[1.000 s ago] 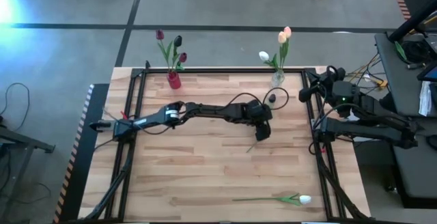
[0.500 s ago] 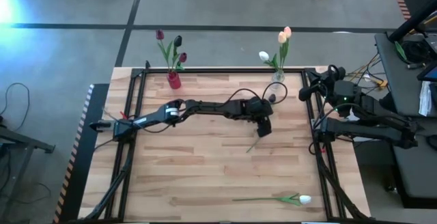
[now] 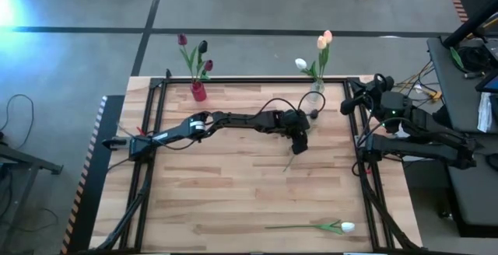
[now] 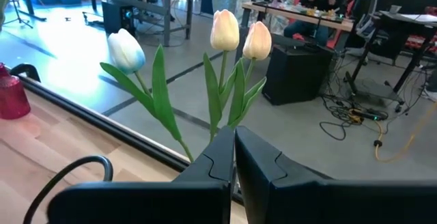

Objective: Sort flowers into vase by color
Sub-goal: Put the black flower into the red vase

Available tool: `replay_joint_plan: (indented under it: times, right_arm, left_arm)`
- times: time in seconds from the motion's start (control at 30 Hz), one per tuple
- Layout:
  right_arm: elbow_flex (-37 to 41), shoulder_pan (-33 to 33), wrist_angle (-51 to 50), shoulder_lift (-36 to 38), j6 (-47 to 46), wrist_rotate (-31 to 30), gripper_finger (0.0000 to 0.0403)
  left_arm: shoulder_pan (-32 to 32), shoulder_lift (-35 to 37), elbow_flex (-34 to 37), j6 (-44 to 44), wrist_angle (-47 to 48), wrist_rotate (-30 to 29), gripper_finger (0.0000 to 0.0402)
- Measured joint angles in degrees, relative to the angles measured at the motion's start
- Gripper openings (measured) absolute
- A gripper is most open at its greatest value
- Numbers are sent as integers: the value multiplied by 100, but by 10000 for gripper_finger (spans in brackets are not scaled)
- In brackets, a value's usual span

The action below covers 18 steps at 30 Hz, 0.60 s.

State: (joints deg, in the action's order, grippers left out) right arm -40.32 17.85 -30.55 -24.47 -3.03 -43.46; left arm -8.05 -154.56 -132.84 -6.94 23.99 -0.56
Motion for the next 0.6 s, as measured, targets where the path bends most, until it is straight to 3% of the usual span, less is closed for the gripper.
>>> replay_joint_plan:
  times: [0.2, 0.4, 0.6]
  right_arm:
    - [0, 1, 2, -2, 0, 15, 9]
    - [0, 0, 0, -2, 6, 19, 9]
    - [1, 0, 0, -2, 81, 46, 9]
  left_arm:
    - [-3, -7, -11, 348, 119, 3, 115]
    - [74, 120, 0, 1167, 463, 14, 15]
    - [255, 222, 21, 1650, 691, -25, 4]
